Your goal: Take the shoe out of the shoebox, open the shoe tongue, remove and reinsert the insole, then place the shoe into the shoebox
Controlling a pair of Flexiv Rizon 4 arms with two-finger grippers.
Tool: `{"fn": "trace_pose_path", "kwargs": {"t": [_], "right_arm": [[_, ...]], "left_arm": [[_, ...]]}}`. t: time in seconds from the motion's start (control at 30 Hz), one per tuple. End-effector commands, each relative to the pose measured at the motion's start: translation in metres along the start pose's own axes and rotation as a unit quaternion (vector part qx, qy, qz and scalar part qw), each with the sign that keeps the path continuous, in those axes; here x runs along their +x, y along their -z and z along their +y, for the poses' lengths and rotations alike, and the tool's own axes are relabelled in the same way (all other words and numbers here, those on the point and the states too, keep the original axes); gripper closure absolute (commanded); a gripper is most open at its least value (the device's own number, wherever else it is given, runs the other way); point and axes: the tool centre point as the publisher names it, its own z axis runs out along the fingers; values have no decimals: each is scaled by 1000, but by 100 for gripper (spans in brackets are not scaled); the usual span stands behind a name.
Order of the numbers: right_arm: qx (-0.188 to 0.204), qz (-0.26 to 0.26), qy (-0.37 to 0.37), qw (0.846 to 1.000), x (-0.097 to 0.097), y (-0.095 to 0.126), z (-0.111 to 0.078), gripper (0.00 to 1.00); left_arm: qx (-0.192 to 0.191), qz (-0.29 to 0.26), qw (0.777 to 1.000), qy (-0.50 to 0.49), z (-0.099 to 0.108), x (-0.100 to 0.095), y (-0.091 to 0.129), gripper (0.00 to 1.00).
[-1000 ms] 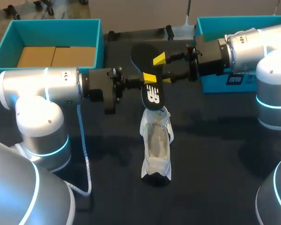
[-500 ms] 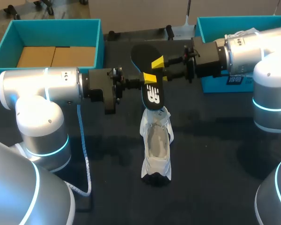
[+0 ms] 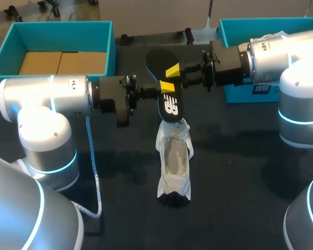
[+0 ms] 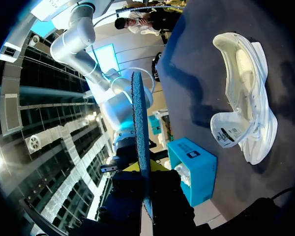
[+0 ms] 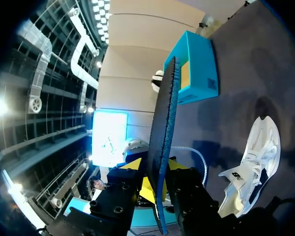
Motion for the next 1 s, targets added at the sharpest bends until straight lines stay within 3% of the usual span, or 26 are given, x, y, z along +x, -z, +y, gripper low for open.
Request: {"fn": "trace_pose_path", "kwargs": {"t": [0.03,0.13,0.37,0.6,0.63,0.67,0.83,1.0], "right_arm": [[1,1,0,1000,1,-5,1,75],[2,0,1,1000,1,-6,1,78],[0,1,1,1000,2,-7,0,100],[3,4,2,1000,3,-8,-1,100],[4,4,2,1000,3,-8,-1,100],[4,5,2,1000,3,-8,-1,100],[5,10,-1,1000,-2,-6,-3,100],[2,18,-10,1000,-13,-3,-8,100]], "left_arm": [[-2,0,1000,-1,-1,0,-1,100],[-2,0,1000,-1,-1,0,-1,100],[-2,0,1000,-1,-1,0,-1,100],[-2,0,1000,-1,-1,0,-1,100],[-1,0,1000,-1,-1,-1,0,55],[3,0,1000,1,-1,-3,3,0],[12,18,1000,0,-2,-8,21,0],[23,58,998,20,2,-5,56,0]]}}
